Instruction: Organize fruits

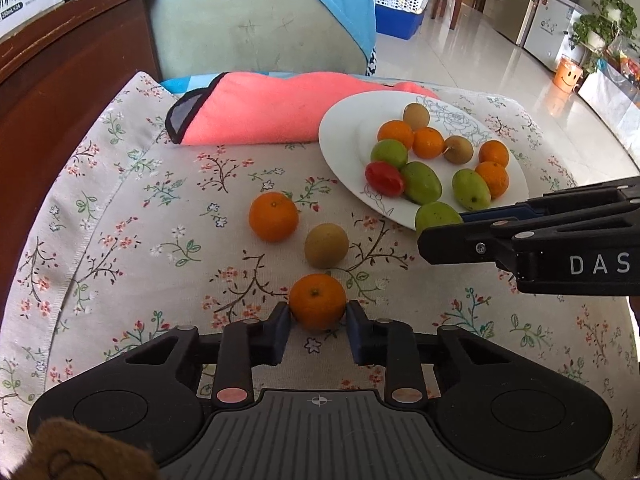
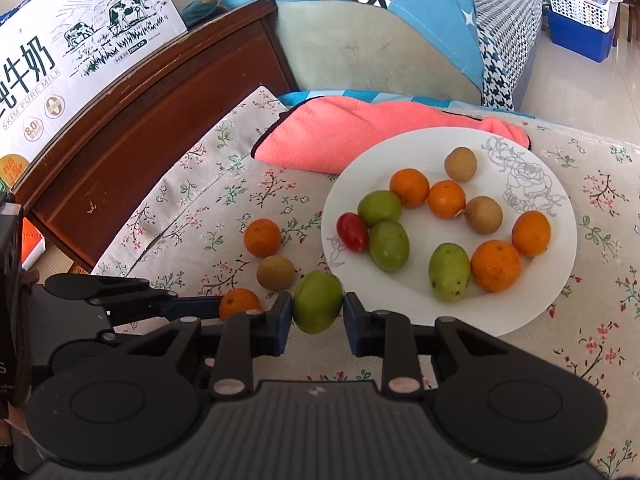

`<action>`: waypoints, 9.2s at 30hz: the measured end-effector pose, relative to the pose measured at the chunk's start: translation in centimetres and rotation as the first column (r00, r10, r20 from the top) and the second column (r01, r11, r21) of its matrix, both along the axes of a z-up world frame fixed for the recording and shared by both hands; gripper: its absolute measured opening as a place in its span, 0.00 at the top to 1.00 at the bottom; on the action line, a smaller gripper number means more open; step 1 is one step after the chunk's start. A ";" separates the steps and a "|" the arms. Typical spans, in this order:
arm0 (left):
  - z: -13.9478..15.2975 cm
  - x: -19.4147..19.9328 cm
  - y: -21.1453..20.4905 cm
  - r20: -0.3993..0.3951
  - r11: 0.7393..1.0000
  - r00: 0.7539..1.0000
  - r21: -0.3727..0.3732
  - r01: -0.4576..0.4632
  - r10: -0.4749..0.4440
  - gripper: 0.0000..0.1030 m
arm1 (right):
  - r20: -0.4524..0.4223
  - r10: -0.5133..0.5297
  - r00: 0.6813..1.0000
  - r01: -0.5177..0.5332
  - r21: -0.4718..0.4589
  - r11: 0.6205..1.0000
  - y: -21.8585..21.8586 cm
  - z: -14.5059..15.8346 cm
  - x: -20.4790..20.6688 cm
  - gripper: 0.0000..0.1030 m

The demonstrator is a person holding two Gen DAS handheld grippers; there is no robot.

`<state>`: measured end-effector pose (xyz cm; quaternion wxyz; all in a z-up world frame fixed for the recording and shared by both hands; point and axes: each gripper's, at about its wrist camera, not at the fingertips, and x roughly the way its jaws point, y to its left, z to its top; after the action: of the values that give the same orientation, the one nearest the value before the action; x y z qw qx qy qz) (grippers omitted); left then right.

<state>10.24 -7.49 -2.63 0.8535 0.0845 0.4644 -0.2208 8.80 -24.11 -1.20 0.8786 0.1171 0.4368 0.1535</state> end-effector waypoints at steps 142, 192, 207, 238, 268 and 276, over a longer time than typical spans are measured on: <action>1.1 6.3 0.0 0.063 0.994 0.993 0.030 -0.101 0.099 0.28 | 0.046 0.221 0.974 -0.209 -0.179 0.961 3.4 -1.7 -0.7 0.72; 5.5 5.3 -6.3 0.175 0.988 0.984 -0.152 -0.009 0.036 0.72 | 0.162 -0.175 0.971 0.178 -0.001 0.984 -9.2 4.4 1.2 0.72; 3.7 5.6 -9.6 0.136 0.989 0.991 -0.147 0.004 0.016 0.72 | 0.052 -0.304 0.951 0.300 0.079 0.951 -11.5 1.5 3.9 0.72; 5.4 5.1 -8.6 0.122 0.983 0.985 -0.150 -0.107 0.125 0.13 | 0.047 -0.368 0.929 0.362 0.107 0.926 -11.0 2.3 3.7 0.50; 5.5 3.0 -6.7 0.063 0.981 0.981 0.063 -0.185 0.181 0.07 | -0.008 -0.420 0.907 0.414 -0.158 0.897 -8.4 3.9 -0.7 0.06; 5.4 3.7 -6.6 0.043 0.975 0.977 0.073 -0.211 0.209 0.07 | -0.010 -0.411 0.911 0.399 -0.225 0.889 -7.9 3.4 0.0 0.03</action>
<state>13.95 -14.11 2.72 0.8762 0.0719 0.4637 -0.1097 8.80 -31.98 2.17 0.8858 0.1128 0.4421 -0.0853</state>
